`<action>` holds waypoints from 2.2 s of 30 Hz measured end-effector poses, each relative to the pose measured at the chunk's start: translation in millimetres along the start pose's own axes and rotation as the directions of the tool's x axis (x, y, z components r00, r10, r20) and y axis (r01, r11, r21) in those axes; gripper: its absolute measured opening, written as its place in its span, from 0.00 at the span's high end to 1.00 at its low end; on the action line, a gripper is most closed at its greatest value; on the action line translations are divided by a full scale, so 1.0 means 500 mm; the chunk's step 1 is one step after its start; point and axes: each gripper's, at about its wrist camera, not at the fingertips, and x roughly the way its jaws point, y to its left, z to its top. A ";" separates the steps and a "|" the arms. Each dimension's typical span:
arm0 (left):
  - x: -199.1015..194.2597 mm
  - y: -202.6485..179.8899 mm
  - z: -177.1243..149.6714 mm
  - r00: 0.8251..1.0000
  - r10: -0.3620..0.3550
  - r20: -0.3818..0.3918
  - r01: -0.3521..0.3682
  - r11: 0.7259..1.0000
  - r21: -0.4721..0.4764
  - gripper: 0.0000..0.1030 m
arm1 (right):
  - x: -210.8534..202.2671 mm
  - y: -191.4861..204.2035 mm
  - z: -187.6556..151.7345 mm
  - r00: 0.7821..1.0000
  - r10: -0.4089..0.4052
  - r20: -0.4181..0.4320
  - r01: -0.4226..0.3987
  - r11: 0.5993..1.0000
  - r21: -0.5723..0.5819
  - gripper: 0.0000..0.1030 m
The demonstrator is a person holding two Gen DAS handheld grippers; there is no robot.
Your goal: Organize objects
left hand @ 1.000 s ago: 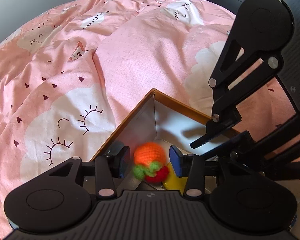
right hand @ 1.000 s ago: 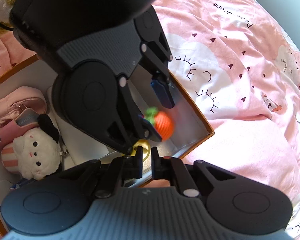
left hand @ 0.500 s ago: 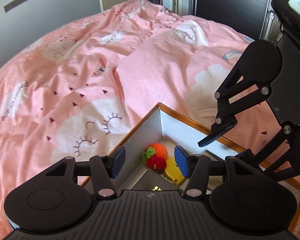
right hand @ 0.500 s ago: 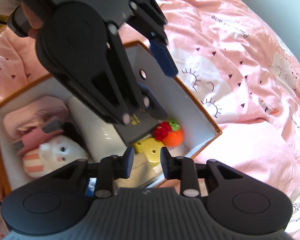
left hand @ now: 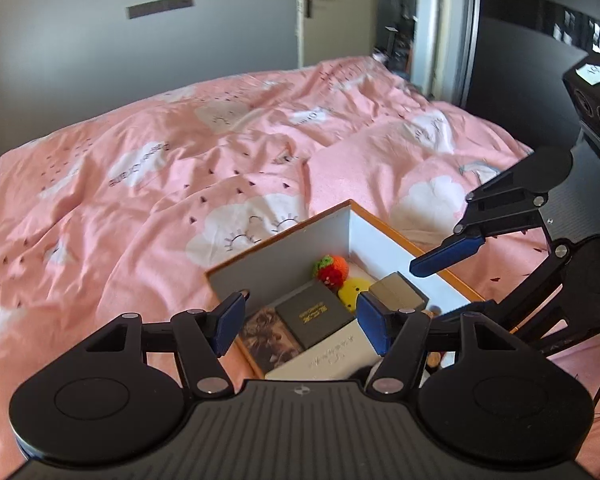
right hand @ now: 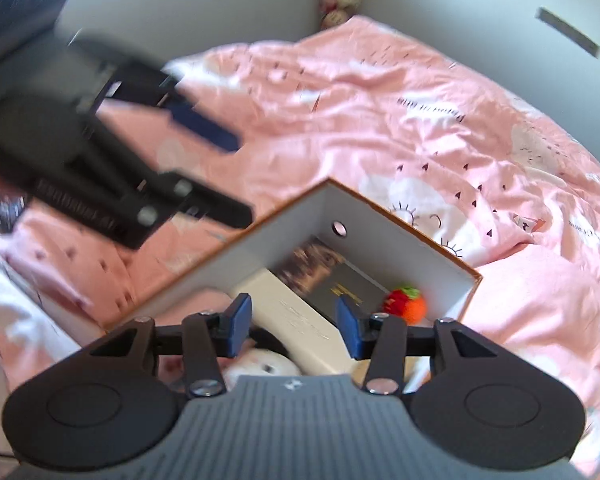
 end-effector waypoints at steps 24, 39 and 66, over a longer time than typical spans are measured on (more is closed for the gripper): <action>-0.080 -0.029 -0.198 0.938 0.325 0.125 -0.289 0.927 -0.238 0.14 | -0.026 0.185 -0.157 0.866 -0.476 0.154 0.346 0.792 0.502 0.15; -0.051 -0.040 -0.230 0.943 0.332 -0.006 -0.322 0.909 -0.264 0.13 | -0.011 0.189 -0.205 0.852 -0.514 0.094 0.393 0.749 0.533 0.06; -0.023 -0.041 -0.256 0.939 0.334 -0.080 -0.343 0.901 -0.265 0.13 | 0.019 0.188 -0.227 0.861 -0.504 0.072 0.400 0.756 0.518 0.05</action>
